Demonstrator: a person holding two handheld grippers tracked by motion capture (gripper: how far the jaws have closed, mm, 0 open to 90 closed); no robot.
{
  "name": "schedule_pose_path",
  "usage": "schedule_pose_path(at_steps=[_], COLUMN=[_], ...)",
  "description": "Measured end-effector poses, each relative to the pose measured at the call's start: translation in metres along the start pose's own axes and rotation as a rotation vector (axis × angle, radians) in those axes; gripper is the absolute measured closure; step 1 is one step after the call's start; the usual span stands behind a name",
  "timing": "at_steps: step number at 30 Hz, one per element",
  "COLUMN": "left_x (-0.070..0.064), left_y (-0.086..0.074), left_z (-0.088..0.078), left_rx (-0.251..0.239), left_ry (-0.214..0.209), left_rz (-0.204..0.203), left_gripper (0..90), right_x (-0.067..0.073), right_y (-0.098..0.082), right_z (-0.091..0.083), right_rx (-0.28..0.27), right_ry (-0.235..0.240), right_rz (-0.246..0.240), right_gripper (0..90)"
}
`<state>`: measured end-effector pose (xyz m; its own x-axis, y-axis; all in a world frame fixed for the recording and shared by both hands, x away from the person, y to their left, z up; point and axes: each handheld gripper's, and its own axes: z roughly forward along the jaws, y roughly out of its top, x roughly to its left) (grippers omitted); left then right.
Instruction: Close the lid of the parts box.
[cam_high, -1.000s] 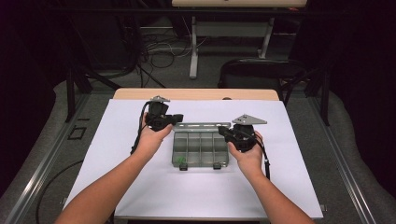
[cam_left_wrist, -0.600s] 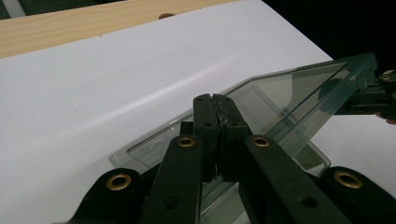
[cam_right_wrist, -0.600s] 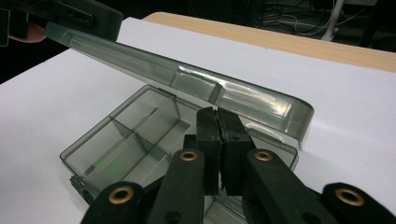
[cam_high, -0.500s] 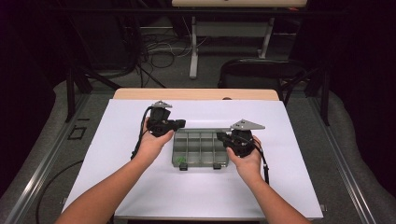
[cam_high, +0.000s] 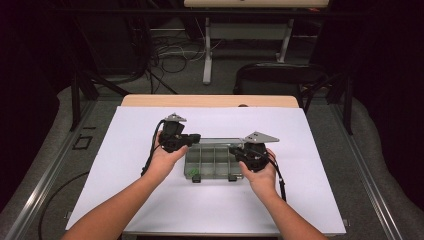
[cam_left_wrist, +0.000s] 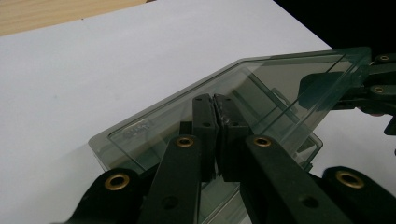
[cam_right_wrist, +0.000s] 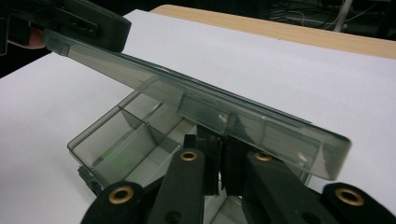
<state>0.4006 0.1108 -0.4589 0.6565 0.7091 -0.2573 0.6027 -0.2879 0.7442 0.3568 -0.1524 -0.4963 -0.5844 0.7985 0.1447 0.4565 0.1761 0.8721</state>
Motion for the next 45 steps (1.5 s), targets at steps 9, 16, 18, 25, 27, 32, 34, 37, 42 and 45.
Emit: schedule_pose_path(at_steps=[9, 16, 18, 25, 27, 32, 34, 37, 42, 45], left_x=[0.000, -0.001, -0.001, -0.002, -0.003, -0.003, -0.003, -0.004, -0.005, -0.006], left_y=[-0.007, -0.012, -0.012, -0.018, -0.019, -0.021, -0.022, -0.022, -0.025, -0.027], left_z=[0.001, 0.003, 0.003, 0.004, 0.004, 0.003, 0.003, 0.002, 0.003, 0.004], left_rx=[-0.002, -0.011, -0.007, -0.012, -0.010, -0.003, -0.004, 0.000, 0.001, 0.000], left_ry=[-0.005, 0.001, -0.002, -0.003, -0.006, -0.009, -0.006, -0.010, -0.014, -0.008], left_rz=[0.003, 0.000, 0.009, 0.009, 0.008, 0.018, 0.016, 0.018, 0.017, 0.024], left_gripper=[87.1, 87.1, 87.2, 87.1, 87.0, 86.9, 86.8, 86.7, 86.4, 86.4], right_x=[0.003, 0.004, 0.005, 0.006, 0.006, 0.008, 0.009, 0.012, 0.016, 0.018], right_y=[-0.006, -0.010, -0.011, -0.016, -0.018, -0.023, -0.024, -0.025, -0.028, -0.031], right_z=[0.002, 0.001, 0.001, 0.001, 0.000, 0.000, -0.001, -0.003, -0.005, -0.005], right_rx=[0.004, 0.005, 0.008, 0.009, 0.010, 0.024, 0.025, 0.028, 0.028, 0.035], right_ry=[0.004, 0.005, 0.002, 0.009, 0.010, 0.017, 0.026, 0.034, 0.046, 0.049], right_rz=[0.000, -0.004, -0.003, -0.001, 0.004, 0.001, 0.003, -0.006, -0.013, -0.013], right_gripper=[88.4, 88.4, 88.4, 88.4, 88.4, 88.4, 88.4, 88.4, 88.4, 88.4])
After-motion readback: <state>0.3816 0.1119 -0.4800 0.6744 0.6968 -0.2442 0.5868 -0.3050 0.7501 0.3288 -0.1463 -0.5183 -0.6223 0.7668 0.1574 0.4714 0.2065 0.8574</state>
